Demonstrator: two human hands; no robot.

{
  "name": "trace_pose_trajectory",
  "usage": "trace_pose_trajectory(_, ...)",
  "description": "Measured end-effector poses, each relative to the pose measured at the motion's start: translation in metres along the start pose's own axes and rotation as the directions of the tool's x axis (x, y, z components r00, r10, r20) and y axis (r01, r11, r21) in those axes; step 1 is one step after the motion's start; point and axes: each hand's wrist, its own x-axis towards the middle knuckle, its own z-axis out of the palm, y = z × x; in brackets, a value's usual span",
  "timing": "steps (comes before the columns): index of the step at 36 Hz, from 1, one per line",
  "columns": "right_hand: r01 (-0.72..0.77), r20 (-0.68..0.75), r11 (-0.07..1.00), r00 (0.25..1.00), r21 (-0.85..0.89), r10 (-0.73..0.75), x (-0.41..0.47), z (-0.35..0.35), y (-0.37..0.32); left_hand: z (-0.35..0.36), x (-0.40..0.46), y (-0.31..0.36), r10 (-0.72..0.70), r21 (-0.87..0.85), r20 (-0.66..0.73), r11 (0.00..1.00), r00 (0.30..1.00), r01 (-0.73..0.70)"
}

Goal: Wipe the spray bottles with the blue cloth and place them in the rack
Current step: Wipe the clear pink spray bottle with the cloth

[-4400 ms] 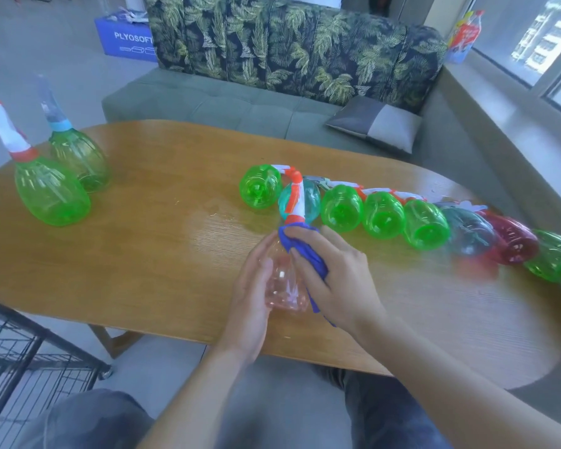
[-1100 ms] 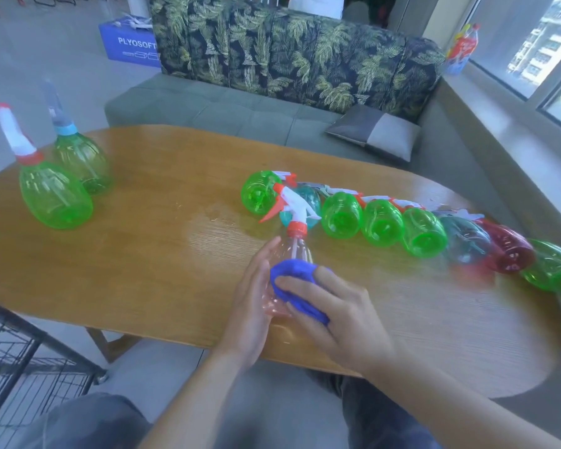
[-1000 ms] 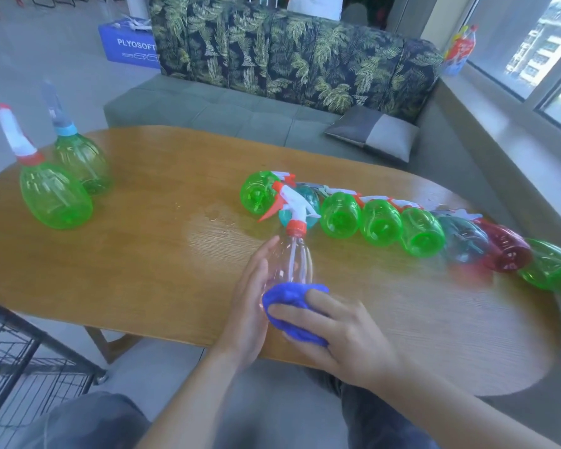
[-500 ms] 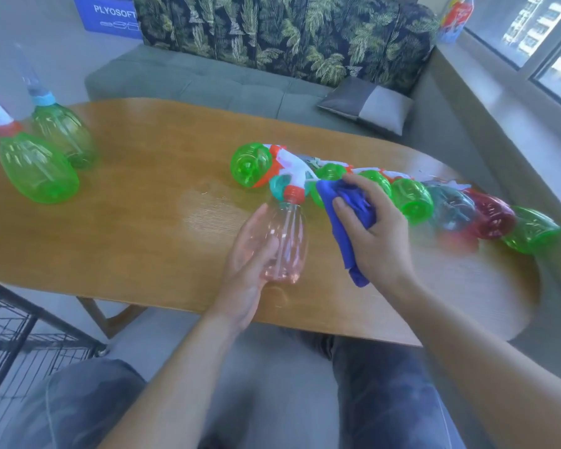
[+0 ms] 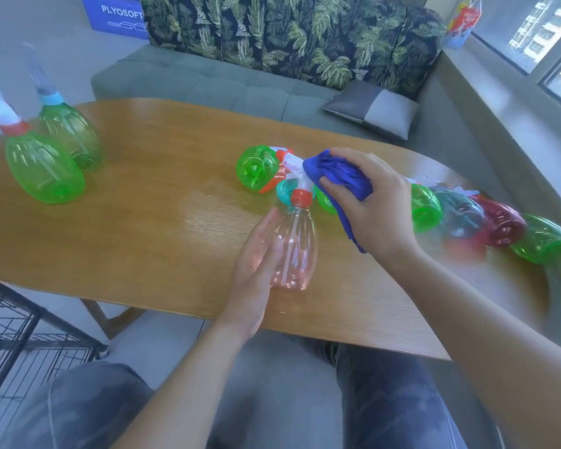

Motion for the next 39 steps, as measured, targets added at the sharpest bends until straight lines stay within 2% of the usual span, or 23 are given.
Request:
trace_pose_trajectory(4, -0.014, 0.104, 0.997, 0.994, -0.069, 0.021, 0.0, 0.01, 0.004, 0.0, -0.002, -0.002, 0.036, 0.055, 0.024, 0.998, 0.999, -0.037)
trace_pose_trajectory(7, -0.055, 0.177, 0.997, 0.982, -0.056, 0.064, -0.002, 0.013, 0.005, -0.001, -0.001, -0.003, 0.025, 0.065, 0.022, 0.998, 0.999, -0.026)
trace_pose_trajectory(11, 0.069, 0.306, 0.994, 0.951, -0.08, -0.042, -0.005, 0.014, 0.003, -0.003, 0.0, -0.006, 0.043, 0.086, -0.016, 0.995, 0.999, -0.042)
trace_pose_trajectory(13, 0.111, 0.268, 0.986, 0.961, -0.127, -0.074, -0.001, 0.012, 0.006, -0.002, 0.0, -0.006, 0.053, 0.091, 0.0, 0.994, 0.999, -0.052)
trace_pose_trajectory(17, 0.04, 0.105, 0.982, 0.994, -0.185, -0.02, 0.005, 0.008, 0.01, 0.0, -0.002, -0.005, 0.055, 0.134, 0.037, 0.989, 0.998, -0.06)
trace_pose_trajectory(23, 0.079, 0.202, 0.984, 0.978, -0.158, -0.046, -0.001, 0.008, 0.008, -0.001, -0.002, -0.005, 0.055, 0.134, 0.051, 0.989, 0.997, -0.061)
trace_pose_trajectory(29, 0.061, 0.085, 0.973, 0.995, -0.222, -0.043, 0.01, 0.002, 0.01, 0.001, -0.002, -0.005, 0.079, 0.188, 0.095, 0.977, 0.992, -0.096)
trace_pose_trajectory(34, 0.196, 0.204, 0.945, 0.968, -0.261, -0.144, 0.006, 0.004, 0.006, -0.001, -0.002, -0.007, 0.071, 0.184, 0.093, 0.979, 0.993, -0.087)
trace_pose_trajectory(37, 0.176, 0.11, 0.947, 0.982, -0.268, -0.152, 0.018, 0.001, 0.007, 0.0, -0.002, -0.006, 0.06, 0.189, 0.115, 0.979, 0.992, -0.081)
trace_pose_trajectory(39, 0.176, 0.098, 0.948, 0.983, -0.265, -0.155, 0.019, 0.002, 0.007, 0.001, -0.003, -0.006, 0.067, 0.2, 0.119, 0.976, 0.991, -0.09)
